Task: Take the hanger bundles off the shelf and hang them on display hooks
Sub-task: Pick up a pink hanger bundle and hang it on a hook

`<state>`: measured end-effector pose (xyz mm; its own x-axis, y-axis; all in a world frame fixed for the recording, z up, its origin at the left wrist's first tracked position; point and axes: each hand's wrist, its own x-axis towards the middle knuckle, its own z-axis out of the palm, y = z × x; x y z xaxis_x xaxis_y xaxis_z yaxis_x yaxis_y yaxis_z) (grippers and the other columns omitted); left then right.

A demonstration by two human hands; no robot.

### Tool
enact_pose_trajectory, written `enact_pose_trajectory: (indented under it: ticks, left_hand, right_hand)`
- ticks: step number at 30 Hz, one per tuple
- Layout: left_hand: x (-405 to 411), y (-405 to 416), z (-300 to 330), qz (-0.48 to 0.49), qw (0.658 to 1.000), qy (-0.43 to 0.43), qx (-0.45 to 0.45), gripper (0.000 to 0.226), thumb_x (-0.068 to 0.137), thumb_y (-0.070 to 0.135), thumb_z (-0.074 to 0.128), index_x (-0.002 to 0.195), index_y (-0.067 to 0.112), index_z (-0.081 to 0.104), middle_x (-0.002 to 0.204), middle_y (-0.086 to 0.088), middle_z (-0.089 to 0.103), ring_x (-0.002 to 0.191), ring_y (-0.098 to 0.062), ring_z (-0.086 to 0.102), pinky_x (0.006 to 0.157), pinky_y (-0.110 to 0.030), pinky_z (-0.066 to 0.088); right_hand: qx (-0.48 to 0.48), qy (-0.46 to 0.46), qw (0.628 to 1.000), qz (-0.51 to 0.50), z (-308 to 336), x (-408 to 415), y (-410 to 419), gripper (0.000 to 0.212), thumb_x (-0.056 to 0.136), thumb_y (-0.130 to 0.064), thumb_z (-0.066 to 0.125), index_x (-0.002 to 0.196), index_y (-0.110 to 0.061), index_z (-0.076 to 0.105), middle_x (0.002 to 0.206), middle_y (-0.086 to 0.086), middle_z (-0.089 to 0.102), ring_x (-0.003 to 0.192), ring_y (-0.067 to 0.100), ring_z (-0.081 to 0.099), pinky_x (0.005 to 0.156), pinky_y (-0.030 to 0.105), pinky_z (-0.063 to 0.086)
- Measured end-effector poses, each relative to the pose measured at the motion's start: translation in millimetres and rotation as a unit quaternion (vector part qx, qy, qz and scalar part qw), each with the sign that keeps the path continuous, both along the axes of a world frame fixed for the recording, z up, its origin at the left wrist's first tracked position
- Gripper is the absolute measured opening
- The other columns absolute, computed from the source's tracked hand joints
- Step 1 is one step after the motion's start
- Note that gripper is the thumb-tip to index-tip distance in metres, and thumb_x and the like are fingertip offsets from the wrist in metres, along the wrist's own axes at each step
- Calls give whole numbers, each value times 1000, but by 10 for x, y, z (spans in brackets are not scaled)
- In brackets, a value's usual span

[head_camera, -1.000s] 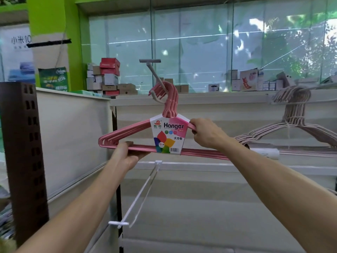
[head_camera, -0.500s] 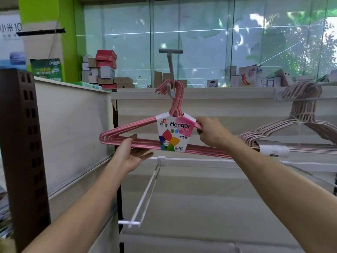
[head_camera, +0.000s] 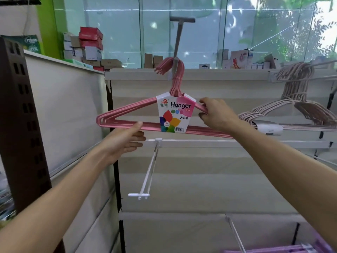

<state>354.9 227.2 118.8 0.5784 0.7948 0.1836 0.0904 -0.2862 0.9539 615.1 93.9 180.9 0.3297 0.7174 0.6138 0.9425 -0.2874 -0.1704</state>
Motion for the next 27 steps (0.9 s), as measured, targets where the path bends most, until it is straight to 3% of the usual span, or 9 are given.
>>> enact_pose_trajectory:
  ticks: [4, 7, 13, 21, 27]
  left_hand:
    - [-56, -140, 58, 24, 994, 38, 100, 40, 95, 48, 56, 110, 15, 72, 100, 0, 77, 93, -18, 74, 94, -40, 55]
    - [-47, -357, 174, 41, 992, -37, 117, 24, 99, 32, 56, 101, 17, 74, 94, 0, 78, 93, -22, 74, 88, -40, 56]
    - [179, -1081, 400, -5, 980, -156, 126, 19, 98, 20, 55, 102, 10, 71, 96, -9, 76, 93, -27, 73, 86, -41, 58]
    - [588, -2106, 253, -111, 942, -241, 206, 25, 83, 39, 62, 99, 23, 73, 91, -7, 73, 90, -30, 71, 78, -34, 60]
    - [1238, -2897, 42, -176, 918, -293, 202, 38, 83, 51, 67, 106, 21, 69, 89, -3, 69, 83, -29, 69, 73, -34, 59]
  right_hand:
    - [6, -28, 1000, -5, 3, -90, -168, 48, 93, -25, 59, 139, -14, 49, 128, 9, 63, 112, 33, 59, 90, 47, 52]
    - [17, -69, 997, -3, -2, -171, -366, 49, 97, -31, 56, 142, -16, 46, 131, 7, 60, 113, 31, 58, 88, 45, 51]
    - [35, -144, 989, 4, -149, -267, -986, 38, 98, -40, 51, 133, -24, 53, 123, 0, 63, 106, 24, 61, 85, 42, 52]
    - [69, -182, 981, 10, -344, 25, -2123, 29, 99, -39, 50, 121, -26, 63, 110, -4, 69, 99, 26, 64, 74, 37, 46]
    - [93, -149, 985, -3, -616, 510, -3131, 27, 97, -34, 56, 116, -21, 68, 109, -4, 71, 98, 24, 67, 71, 34, 45]
